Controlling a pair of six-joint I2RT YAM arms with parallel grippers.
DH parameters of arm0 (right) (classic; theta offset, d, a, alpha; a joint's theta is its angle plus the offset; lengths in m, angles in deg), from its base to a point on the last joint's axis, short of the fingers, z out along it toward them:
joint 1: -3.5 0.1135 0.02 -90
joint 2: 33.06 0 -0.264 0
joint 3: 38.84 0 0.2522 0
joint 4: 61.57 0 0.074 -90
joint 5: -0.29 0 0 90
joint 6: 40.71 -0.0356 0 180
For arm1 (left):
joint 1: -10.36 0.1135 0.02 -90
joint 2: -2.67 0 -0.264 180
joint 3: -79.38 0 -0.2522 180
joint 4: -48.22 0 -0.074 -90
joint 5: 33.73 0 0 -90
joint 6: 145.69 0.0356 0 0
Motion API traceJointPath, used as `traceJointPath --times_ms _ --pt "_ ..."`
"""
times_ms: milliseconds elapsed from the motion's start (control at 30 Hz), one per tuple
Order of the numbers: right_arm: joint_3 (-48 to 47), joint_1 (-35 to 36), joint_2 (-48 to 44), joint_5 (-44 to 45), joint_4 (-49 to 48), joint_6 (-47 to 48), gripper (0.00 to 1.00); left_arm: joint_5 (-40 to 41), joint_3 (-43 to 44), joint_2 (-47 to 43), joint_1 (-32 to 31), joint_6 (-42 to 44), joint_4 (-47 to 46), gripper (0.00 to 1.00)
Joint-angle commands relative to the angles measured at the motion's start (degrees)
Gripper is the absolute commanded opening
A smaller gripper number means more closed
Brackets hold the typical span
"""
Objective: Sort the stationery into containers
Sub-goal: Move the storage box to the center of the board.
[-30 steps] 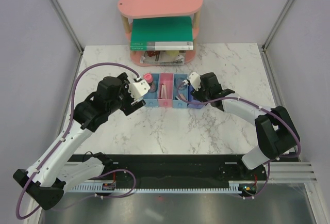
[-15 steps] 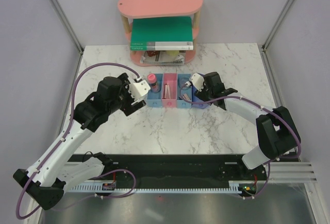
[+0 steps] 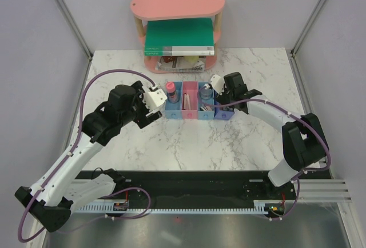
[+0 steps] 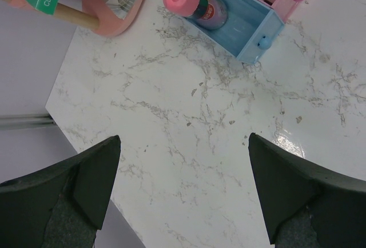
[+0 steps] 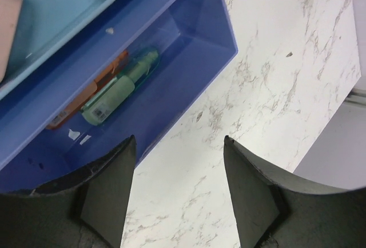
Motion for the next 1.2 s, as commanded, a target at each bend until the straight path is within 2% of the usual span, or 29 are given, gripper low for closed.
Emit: traceJointPath --times_ms 0,500,800,900,1000,1167 --pt "-4.45 0.75 2.03 -0.84 1.08 -0.42 0.70 -1.01 -0.16 0.17 0.34 -0.52 -2.05 1.00" --pt "-5.60 8.75 10.12 0.47 -0.85 -4.11 0.70 -0.75 -1.30 -0.62 0.34 -0.44 -2.05 1.00" --pt "-5.60 8.75 7.23 3.28 -0.68 -3.41 0.71 -1.10 -2.53 -1.50 0.34 -0.96 -1.97 1.00" --pt "-7.09 8.75 4.16 2.76 2.47 -3.85 0.74 -1.36 -2.62 -1.41 0.34 -0.88 -1.88 1.00" --pt "-8.76 8.75 0.03 1.71 5.46 -4.99 0.98 -2.15 -2.36 -0.54 0.34 -0.88 -1.97 1.00" --pt "-11.14 8.32 -7.17 -0.75 10.83 -6.49 0.98 -2.77 -0.08 4.38 0.34 -1.23 -3.55 1.00"
